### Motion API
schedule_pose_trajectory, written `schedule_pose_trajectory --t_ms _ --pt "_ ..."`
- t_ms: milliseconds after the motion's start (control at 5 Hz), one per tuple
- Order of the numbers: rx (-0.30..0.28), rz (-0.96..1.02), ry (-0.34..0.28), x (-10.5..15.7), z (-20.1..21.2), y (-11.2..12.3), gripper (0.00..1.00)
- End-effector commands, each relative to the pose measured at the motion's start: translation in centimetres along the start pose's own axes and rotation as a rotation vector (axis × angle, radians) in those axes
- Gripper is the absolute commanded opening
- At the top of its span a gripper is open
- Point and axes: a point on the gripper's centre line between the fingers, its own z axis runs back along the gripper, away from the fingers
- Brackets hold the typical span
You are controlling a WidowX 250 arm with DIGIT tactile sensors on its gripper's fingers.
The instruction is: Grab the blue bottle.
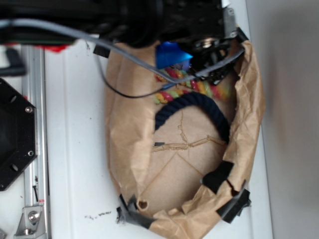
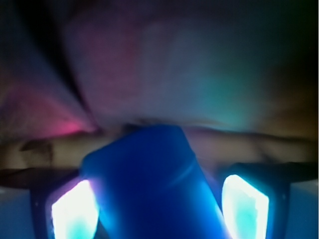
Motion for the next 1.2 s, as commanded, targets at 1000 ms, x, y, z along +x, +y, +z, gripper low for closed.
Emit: schedule_pose_trajectory --t_ms 1000 --pt "0.037 -0.063 -0.104 -7.5 12.9 -4.8 0.0"
